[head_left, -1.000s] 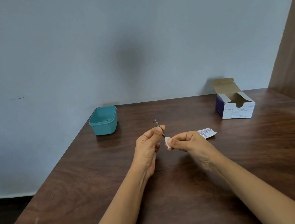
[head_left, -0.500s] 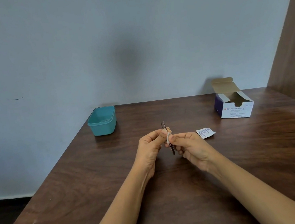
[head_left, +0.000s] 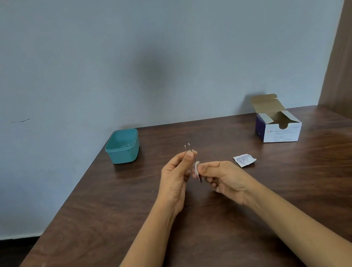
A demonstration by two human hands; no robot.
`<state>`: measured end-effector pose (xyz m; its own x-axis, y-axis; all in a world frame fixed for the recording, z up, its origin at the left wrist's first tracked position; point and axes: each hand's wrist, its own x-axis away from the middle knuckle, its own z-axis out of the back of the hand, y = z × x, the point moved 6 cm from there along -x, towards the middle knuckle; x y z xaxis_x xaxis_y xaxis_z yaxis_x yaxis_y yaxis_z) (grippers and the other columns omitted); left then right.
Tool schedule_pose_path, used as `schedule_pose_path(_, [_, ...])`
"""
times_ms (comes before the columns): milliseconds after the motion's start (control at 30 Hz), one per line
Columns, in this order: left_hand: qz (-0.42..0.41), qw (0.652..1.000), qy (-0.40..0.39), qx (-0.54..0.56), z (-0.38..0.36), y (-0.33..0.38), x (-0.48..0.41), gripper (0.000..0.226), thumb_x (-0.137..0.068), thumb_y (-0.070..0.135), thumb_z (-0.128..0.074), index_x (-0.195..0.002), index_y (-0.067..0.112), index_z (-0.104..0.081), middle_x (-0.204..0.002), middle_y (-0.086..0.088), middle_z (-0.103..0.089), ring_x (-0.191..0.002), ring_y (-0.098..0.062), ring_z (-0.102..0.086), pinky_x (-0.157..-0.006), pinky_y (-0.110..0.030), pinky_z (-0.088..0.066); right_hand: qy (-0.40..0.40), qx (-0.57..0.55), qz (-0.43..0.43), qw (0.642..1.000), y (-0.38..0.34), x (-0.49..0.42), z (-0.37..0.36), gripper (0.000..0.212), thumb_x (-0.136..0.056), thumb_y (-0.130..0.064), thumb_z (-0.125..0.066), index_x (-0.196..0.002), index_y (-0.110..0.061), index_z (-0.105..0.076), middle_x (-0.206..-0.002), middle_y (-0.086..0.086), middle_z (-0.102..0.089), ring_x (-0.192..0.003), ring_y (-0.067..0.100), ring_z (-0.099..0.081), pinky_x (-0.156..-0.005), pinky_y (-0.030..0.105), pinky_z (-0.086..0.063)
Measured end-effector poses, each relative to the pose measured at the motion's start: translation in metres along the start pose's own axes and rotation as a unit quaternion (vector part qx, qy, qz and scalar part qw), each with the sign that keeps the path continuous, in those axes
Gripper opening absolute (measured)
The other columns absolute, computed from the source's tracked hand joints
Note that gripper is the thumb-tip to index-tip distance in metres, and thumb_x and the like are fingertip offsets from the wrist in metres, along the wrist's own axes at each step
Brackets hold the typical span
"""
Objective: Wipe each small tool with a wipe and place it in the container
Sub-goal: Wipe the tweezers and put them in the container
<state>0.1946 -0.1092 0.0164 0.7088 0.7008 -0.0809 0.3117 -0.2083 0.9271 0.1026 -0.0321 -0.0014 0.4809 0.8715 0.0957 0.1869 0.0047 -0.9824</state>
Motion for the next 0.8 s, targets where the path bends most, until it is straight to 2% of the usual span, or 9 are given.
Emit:
schedule_pose_path(67, [0.005, 0.999, 0.032, 0.027, 0.007, 0.001, -0.002, 0.020, -0.069, 0.029, -0.071, -0.086, 0.019, -0.076, -0.083, 0.008, -0.070, -0.082, -0.010, -0.055, -0.086, -0.036, -0.038, -0.024, 0.067, 0.032, 0.997, -0.003, 0.003, -0.003, 0.014, -0.084, -0.016, -0.067, -0.088, -0.005, -0.075, -0.081, 0.001, -0.070, -0.059, 0.001, -0.044, -0.054, 0.014, -0.032])
schedule_pose_path(167, [0.015, 0.997, 0.049, 0.052, 0.010, -0.001, -0.004, 0.020, -0.066, 0.027, -0.072, -0.084, 0.019, -0.076, -0.083, 0.008, -0.069, -0.083, -0.009, -0.054, -0.083, -0.032, -0.039, -0.040, 0.101, 0.082, 0.991, -0.012, 0.006, -0.003, 0.019, -0.087, -0.008, -0.064, -0.090, 0.010, -0.069, -0.068, -0.010, -0.071, -0.055, -0.007, -0.056, -0.056, 0.005, -0.039])
schedule_pose_path(233, [0.020, 0.997, 0.049, 0.060, 0.010, -0.003, -0.004, 0.020, -0.066, 0.027, -0.072, -0.084, 0.019, -0.076, -0.083, 0.008, -0.069, -0.083, -0.009, -0.053, -0.081, -0.029, -0.039, -0.051, 0.136, 0.103, 0.984, -0.017, 0.007, -0.006, 0.017, -0.089, -0.011, -0.063, -0.085, 0.004, -0.069, -0.070, -0.010, -0.069, -0.063, -0.008, -0.059, -0.065, 0.005, -0.042])
schedule_pose_path(300, [0.025, 0.997, 0.043, 0.058, 0.009, -0.005, -0.004, 0.018, -0.066, 0.027, -0.072, -0.082, 0.020, -0.077, -0.083, 0.009, -0.069, -0.085, -0.008, -0.053, -0.081, -0.029, -0.038, -0.043, 0.198, 0.134, 0.970, -0.020, 0.009, -0.008, 0.019, -0.090, -0.019, -0.063, -0.078, -0.006, -0.069, -0.076, -0.004, -0.069, -0.077, 0.000, -0.061, -0.080, 0.018, -0.047])
schedule_pose_path(367, [0.026, 0.998, 0.033, 0.053, 0.008, -0.006, -0.005, 0.018, -0.067, 0.029, -0.072, -0.082, 0.022, -0.078, -0.081, 0.010, -0.069, -0.087, -0.010, -0.053, -0.085, -0.032, -0.038, -0.017, 0.235, 0.165, 0.958, -0.019, 0.008, -0.007, 0.022, -0.091, -0.022, -0.063, -0.074, -0.011, -0.068, -0.075, -0.001, -0.068, -0.078, 0.008, -0.061, -0.085, 0.033, -0.049])
schedule_pose_path(500, [0.028, 0.998, 0.028, 0.044, 0.006, -0.009, -0.004, 0.017, -0.067, 0.029, -0.073, -0.082, 0.022, -0.078, -0.088, 0.007, -0.070, -0.093, -0.015, -0.053, -0.090, -0.038, -0.037, 0.011, 0.183, 0.168, 0.969, -0.017, 0.005, -0.003, 0.025, -0.094, -0.016, -0.058, -0.072, -0.011, -0.067, -0.074, 0.001, -0.066, -0.078, 0.008, -0.059, -0.083, 0.027, -0.044])
schedule_pose_path(633, [0.030, 0.999, 0.022, 0.028, 0.004, -0.012, -0.005, 0.019, -0.068, 0.032, -0.072, -0.083, 0.022, -0.078, -0.100, 0.003, -0.071, -0.100, -0.019, -0.054, -0.092, -0.040, -0.038, 0.003, 0.170, 0.155, 0.973, -0.017, 0.006, -0.005, 0.026, -0.094, -0.017, -0.057, -0.071, -0.011, -0.067, -0.070, -0.008, -0.066, -0.073, -0.004, -0.059, -0.077, 0.013, -0.041])
schedule_pose_path(700, [0.038, 0.999, 0.019, 0.016, 0.003, -0.014, -0.004, 0.023, -0.067, 0.034, -0.072, -0.086, 0.022, -0.078, -0.098, 0.001, -0.070, -0.099, -0.018, -0.055, -0.095, -0.040, -0.039, 0.007, 0.169, 0.161, 0.972, -0.017, 0.006, -0.006, 0.027, -0.094, -0.019, -0.057, -0.070, -0.011, -0.066, -0.068, -0.008, -0.064, -0.068, -0.005, -0.056, -0.074, 0.014, -0.040])
schedule_pose_path(800, [0.043, 0.999, 0.008, 0.008, -0.001, -0.015, -0.003, 0.024, -0.070, 0.032, -0.071, -0.090, 0.019, -0.076, -0.086, 0.004, -0.069, -0.084, -0.012, -0.055, -0.090, -0.036, -0.037, 0.009, 0.165, 0.163, 0.973, -0.017, 0.006, -0.006, 0.029, -0.095, -0.020, -0.056, -0.068, -0.016, -0.066, -0.069, -0.003, -0.060, -0.065, 0.003, -0.049, -0.068, 0.018, -0.038])
